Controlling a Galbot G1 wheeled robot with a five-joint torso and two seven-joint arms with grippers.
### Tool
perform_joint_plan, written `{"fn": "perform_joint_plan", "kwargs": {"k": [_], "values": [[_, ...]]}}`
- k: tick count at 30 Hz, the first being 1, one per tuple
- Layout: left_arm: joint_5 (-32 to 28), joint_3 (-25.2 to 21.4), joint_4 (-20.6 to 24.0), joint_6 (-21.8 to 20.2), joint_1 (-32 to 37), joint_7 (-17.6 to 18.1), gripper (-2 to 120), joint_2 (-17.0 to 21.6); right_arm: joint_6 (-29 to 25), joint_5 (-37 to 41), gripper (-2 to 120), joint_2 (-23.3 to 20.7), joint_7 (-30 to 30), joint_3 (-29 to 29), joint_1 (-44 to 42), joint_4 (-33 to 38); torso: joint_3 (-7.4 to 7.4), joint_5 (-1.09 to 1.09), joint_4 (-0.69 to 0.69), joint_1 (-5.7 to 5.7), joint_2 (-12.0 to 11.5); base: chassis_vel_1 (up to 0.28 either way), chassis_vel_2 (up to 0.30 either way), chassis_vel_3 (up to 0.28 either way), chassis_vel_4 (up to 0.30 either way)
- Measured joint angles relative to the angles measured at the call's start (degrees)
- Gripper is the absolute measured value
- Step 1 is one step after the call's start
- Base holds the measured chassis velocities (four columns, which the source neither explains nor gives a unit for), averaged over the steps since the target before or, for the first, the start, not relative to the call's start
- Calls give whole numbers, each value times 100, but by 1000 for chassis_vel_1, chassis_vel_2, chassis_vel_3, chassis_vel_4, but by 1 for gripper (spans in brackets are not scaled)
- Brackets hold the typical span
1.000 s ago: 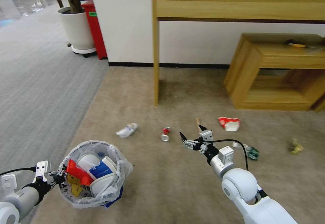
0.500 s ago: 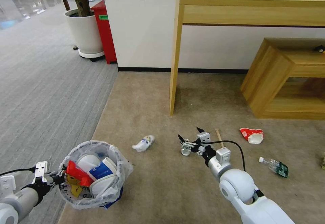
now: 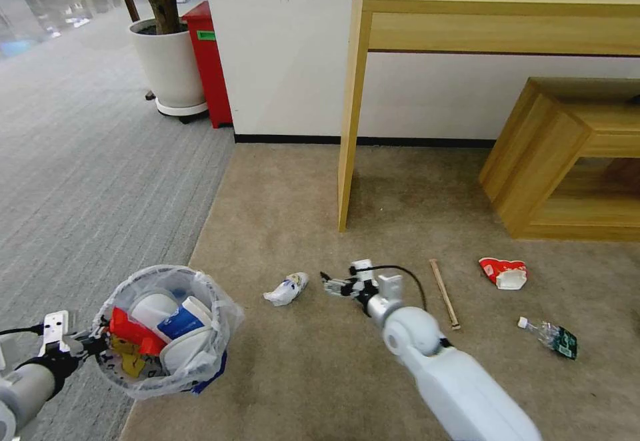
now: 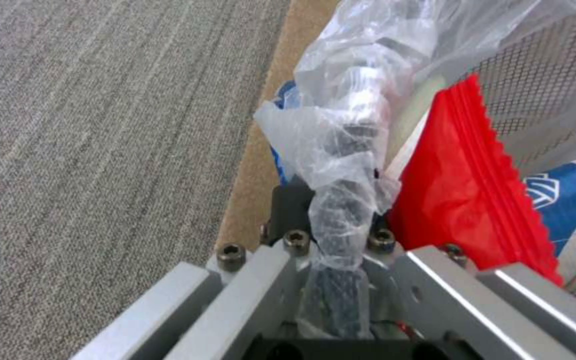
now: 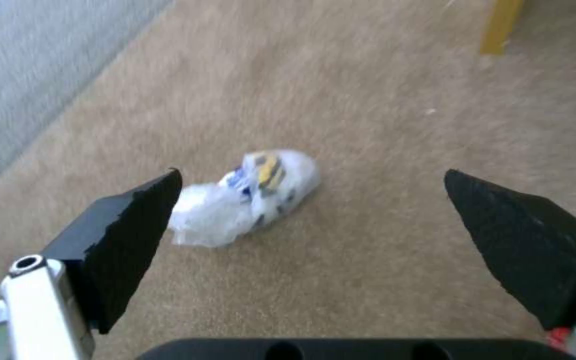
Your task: Pick up the trash bin and place the garbage on the floor into it.
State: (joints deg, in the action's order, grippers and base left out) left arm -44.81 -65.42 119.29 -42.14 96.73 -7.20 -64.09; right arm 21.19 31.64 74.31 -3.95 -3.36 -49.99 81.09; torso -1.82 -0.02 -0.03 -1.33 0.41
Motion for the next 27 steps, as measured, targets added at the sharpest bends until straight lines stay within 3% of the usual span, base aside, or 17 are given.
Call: {"fn": "perform_joint_plan", "kwargs": {"k": [9, 11, 20, 27], "values": [[49, 142, 65, 0, -120, 42, 0, -52, -227, -178, 100, 382, 269, -341, 708, -1271, 0, 0, -3, 0, 0, 0, 0, 0, 0], [82, 169, 113, 0, -107, 91, 0, -82, -357, -244, 100, 558, 513, -373, 1017, -1931, 0, 0, -2, 0, 0, 0, 0, 0, 0], [141, 155, 140, 0, -76, 126, 0, -104, -682, -123, 100, 915, 1216, -650, 1540, -3016, 0, 0, -1, 0, 0, 0, 0, 0, 0], [144, 187, 306, 0, -30, 207, 0, -146, -827, -57, 100, 1559, 1412, -911, 1978, -4144, 0, 0, 0, 0, 0, 0, 0, 0, 0]]}}
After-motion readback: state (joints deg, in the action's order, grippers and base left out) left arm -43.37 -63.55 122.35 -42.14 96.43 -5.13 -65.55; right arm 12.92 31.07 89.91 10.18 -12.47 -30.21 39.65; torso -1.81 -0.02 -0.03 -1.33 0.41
